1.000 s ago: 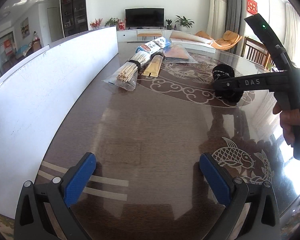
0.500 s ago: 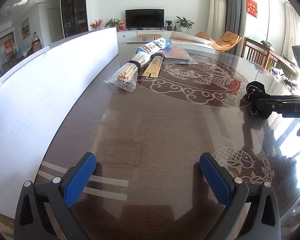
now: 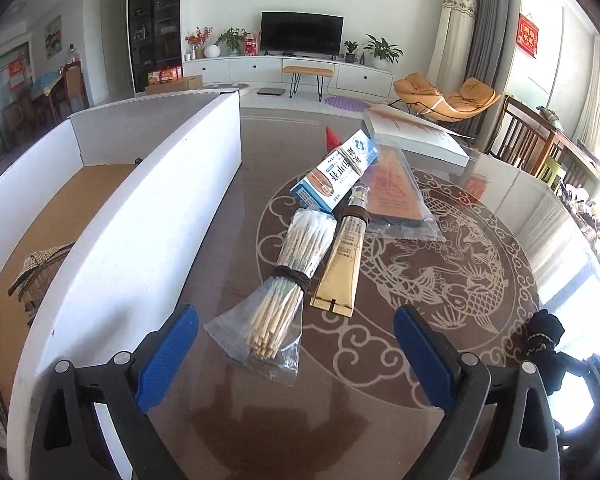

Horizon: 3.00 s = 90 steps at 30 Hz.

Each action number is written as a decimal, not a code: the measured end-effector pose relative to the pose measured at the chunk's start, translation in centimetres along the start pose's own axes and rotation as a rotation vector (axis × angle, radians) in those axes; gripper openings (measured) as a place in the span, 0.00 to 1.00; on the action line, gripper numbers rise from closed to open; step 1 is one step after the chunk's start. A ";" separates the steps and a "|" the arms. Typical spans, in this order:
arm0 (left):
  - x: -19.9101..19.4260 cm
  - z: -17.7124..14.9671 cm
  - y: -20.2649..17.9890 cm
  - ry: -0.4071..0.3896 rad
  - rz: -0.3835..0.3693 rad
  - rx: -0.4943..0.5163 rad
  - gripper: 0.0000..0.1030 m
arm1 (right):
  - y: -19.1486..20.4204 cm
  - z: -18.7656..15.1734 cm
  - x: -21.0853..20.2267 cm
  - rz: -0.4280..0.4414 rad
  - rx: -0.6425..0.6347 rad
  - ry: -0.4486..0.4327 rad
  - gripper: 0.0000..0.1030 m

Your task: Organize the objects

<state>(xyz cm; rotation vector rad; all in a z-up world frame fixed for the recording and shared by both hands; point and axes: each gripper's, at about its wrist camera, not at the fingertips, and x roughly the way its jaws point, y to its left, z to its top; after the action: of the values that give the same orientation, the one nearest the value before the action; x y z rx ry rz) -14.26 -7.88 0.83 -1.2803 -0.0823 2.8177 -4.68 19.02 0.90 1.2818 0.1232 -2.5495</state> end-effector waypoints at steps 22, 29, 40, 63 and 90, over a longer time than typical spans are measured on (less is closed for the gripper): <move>-0.4 -8.0 -1.4 0.090 0.093 -0.082 0.93 | 0.8 0.0 0.5 -0.043 -0.042 0.023 0.98; -0.5 -9.1 -2.2 0.113 0.110 -0.024 1.00 | 0.8 0.1 0.6 -0.048 -0.038 0.027 1.00; -0.5 -9.1 -2.2 0.113 0.110 -0.023 1.00 | 0.7 0.1 0.7 -0.049 -0.034 0.028 1.00; -0.5 -9.1 -2.1 0.113 0.110 -0.024 1.00 | 0.7 0.1 0.7 -0.049 -0.034 0.028 1.00; -0.5 -9.1 -2.1 0.112 0.109 -0.024 1.00 | 0.7 0.1 0.7 -0.050 -0.034 0.028 1.00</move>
<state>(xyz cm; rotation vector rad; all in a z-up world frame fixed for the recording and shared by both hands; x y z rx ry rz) -7.01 -5.51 -4.61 -1.4897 -0.0435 2.8346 -4.96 18.17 0.47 1.3183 0.2060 -2.5597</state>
